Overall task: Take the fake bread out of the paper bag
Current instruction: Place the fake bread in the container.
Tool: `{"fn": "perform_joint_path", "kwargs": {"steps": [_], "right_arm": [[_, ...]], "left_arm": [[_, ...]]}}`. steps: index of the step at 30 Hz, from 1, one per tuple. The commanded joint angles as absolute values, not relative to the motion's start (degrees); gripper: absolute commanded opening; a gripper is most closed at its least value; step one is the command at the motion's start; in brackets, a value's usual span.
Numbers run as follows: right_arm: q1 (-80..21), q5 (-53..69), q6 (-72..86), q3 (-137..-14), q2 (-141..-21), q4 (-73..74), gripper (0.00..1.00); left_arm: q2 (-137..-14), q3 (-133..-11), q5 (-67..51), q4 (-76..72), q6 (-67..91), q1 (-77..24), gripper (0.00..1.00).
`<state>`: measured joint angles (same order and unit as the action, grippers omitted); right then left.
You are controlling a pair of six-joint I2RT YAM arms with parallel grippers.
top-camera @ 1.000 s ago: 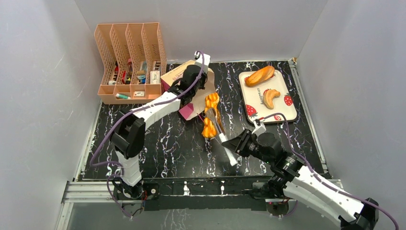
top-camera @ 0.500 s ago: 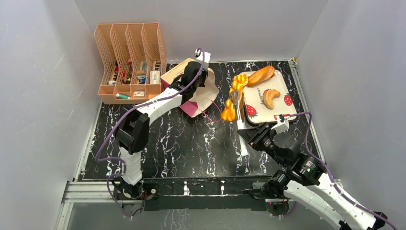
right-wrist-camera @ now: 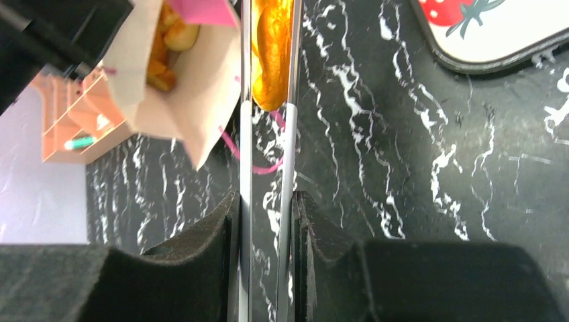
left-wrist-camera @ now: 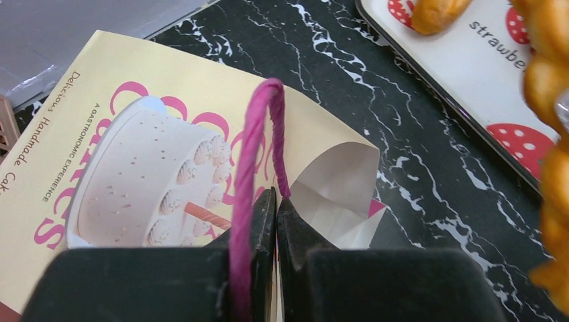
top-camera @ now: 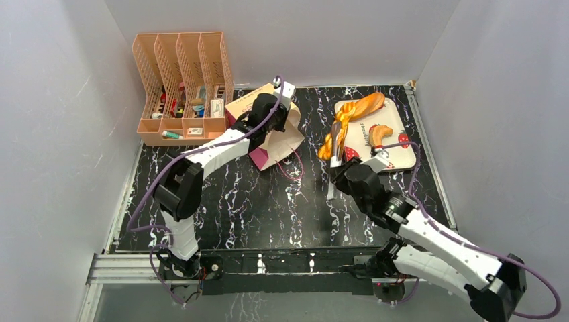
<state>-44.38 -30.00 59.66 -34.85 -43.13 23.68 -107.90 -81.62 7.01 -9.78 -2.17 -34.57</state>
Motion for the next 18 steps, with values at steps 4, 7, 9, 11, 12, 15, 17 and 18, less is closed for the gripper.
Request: {"fn": "perform_joint_path", "kwargs": {"steps": [4, 7, 9, 11, 12, 15, 17, 18], "right_arm": [[-31.2, -27.6, 55.1, -41.2, -53.5, 6.6, 0.0], [-25.9, -25.0, 55.1, -41.7, -57.3, 4.1, 0.0], [-23.1, -24.1, 55.1, -42.0, -59.5, 2.7, 0.0], [-20.3, -23.0, 55.3, -42.3, -62.4, 1.5, 0.0], [-19.4, -22.8, 55.6, -42.3, -63.6, 0.7, 0.0], [-17.1, -22.4, 56.3, -42.5, -66.9, -2.1, 0.0], [-15.7, -22.5, 56.8, -43.0, -69.0, -3.3, 0.0], [-15.1, -22.5, 57.1, -43.2, -69.9, -3.6, 0.0]], "left_arm": [[-99.3, -78.6, -1.1, -9.8, -2.8, -34.1, 0.0], [-97.9, -77.6, -2.0, -10.0, -2.4, -34.0, 0.0], [-97.1, -77.3, -2.6, -9.9, -2.1, -34.0, 0.0], [-96.5, -77.2, -3.3, -9.9, -1.8, -34.0, 0.0], [-96.4, -77.1, -3.6, -9.9, -1.7, -34.0, 0.0], [-95.9, -76.9, -4.3, -10.1, -1.4, -34.0, 0.0], [-95.7, -76.8, -4.8, -10.0, -1.3, -34.0, 0.0], [-95.6, -76.6, -5.0, -10.0, -1.3, -34.0, 0.0]]}}
